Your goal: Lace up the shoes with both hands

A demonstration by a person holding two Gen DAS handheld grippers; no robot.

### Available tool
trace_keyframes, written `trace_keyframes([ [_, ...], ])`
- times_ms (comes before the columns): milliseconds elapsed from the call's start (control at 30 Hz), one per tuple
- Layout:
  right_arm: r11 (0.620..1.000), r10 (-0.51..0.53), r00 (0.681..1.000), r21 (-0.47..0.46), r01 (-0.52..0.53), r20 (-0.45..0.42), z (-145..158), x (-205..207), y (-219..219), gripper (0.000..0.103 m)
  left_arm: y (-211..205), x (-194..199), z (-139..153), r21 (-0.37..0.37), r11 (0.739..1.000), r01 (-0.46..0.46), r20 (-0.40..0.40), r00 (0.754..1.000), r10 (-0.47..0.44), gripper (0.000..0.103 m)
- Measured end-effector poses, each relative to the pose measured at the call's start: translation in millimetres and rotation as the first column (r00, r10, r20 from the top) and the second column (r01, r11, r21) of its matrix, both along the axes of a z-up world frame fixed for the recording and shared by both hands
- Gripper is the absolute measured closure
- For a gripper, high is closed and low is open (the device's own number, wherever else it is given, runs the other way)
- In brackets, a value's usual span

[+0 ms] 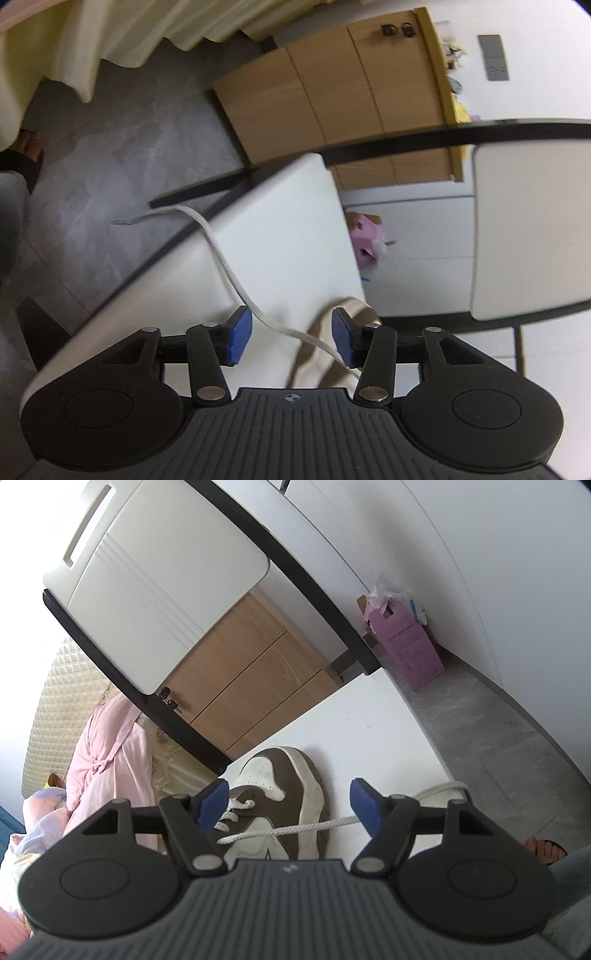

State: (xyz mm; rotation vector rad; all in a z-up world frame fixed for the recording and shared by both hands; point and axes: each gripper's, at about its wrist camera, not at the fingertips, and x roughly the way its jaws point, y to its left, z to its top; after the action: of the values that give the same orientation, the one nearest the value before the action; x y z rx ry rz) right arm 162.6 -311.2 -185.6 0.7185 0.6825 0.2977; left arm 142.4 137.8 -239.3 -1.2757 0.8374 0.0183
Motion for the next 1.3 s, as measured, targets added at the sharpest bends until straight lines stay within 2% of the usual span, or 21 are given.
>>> trace_keyframes([
  [100, 1.000, -0.003, 1.000, 0.000, 0.003, 0.000, -0.9, 1.0, -0.5, 0.030, 0.3, 2.9, 0.7, 0.020, 1.000, 0.000, -0.005, 1.000, 0.000, 0.071],
  [167, 1.000, -0.006, 1.000, 0.006, 0.006, -0.003, -1.6, 1.5, -1.7, 0.030, -0.7, 3.3, 3.9, 0.060, 0.998, 0.026, 0.002, 1.000, -0.027, 0.094],
  [200, 1.000, -0.008, 1.000, 0.010, 0.009, -0.006, -1.9, 2.0, -2.2, 0.030, -2.3, 5.7, 6.5, 0.088, 0.995, 0.046, 0.007, 0.999, -0.046, 0.099],
  [300, 1.000, -0.016, 1.000, 0.023, 0.016, -0.011, -2.6, 3.2, -3.8, 0.030, -11.3, 12.5, 11.7, 0.150, 0.985, 0.089, 0.038, 0.995, -0.095, 0.099],
  [367, 0.999, -0.019, 1.000, 0.028, 0.019, -0.007, -1.2, 3.5, -4.8, 0.030, -16.4, 12.6, 20.0, 0.164, 0.981, 0.107, 0.099, 0.987, -0.124, 0.100],
  [433, 0.999, -0.022, 1.000, 0.034, 0.022, -0.001, 0.0, 3.0, -6.1, 0.029, -25.0, 11.8, 35.3, 0.224, 0.966, 0.130, 0.170, 0.971, -0.171, 0.100],
  [500, 0.999, -0.025, 1.000, 0.039, 0.025, 0.004, 1.6, 2.7, -8.0, 0.029, -36.2, 9.5, 50.4, 0.250, 0.953, 0.171, 0.260, 0.936, -0.236, 0.100],
  [567, 0.999, -0.030, 0.999, 0.035, 0.029, 0.011, 4.6, 2.3, -11.0, 0.029, -48.7, 6.1, 63.9, 0.269, 0.938, 0.220, 0.344, 0.888, -0.307, 0.100],
  [667, 0.999, -0.040, 0.999, 0.035, 0.039, 0.029, 11.4, 2.0, -19.2, 0.029, -71.3, -2.9, 82.5, 0.328, 0.893, 0.309, 0.443, 0.784, -0.434, 0.100],
  [700, 0.998, -0.039, 0.999, 0.045, 0.037, 0.034, 13.8, 2.8, -22.8, 0.029, -78.6, -5.6, 86.4, 0.345, 0.876, 0.336, 0.456, 0.756, -0.469, 0.099],
  [800, 0.999, 0.002, 0.999, 0.036, -0.004, 0.053, 25.9, 11.4, -28.5, 0.029, -98.3, -12.3, 91.3, 0.385, 0.825, 0.413, 0.444, 0.701, -0.558, 0.099],
  [933, 0.979, 0.196, 0.979, 0.038, -0.199, 0.052, 47.7, 44.9, -20.5, 0.030, -119.4, -13.2, 90.8, 0.471, 0.746, 0.472, 0.382, 0.652, -0.654, 0.099],
  [1000, 0.944, 0.324, 0.946, 0.063, -0.325, 0.018, 59.1, 70.5, -8.2, 0.030, -126.0, -14.5, 90.5, 0.511, 0.707, 0.489, 0.358, 0.627, -0.692, 0.099],
  [1100, 0.859, 0.512, 0.859, -0.022, -0.512, -0.033, 79.9, 102.5, 26.8, 0.032, -132.5, -17.1, 89.5, 0.568, 0.653, 0.502, 0.318, 0.597, -0.736, 0.099],
  [1200, 0.715, 0.666, 0.736, -0.176, -0.677, -0.125, 93.5, 118.9, 75.2, 0.037, -137.6, -20.2, 89.3, 0.609, 0.613, 0.503, 0.297, 0.573, -0.764, 0.099],
  [1300, 0.525, 0.775, 0.586, -0.272, -0.806, -0.238, 96.0, 126.6, 126.1, 0.040, -141.8, -21.2, 83.2, 0.627, 0.583, 0.516, 0.275, 0.554, -0.786, 0.099],
])
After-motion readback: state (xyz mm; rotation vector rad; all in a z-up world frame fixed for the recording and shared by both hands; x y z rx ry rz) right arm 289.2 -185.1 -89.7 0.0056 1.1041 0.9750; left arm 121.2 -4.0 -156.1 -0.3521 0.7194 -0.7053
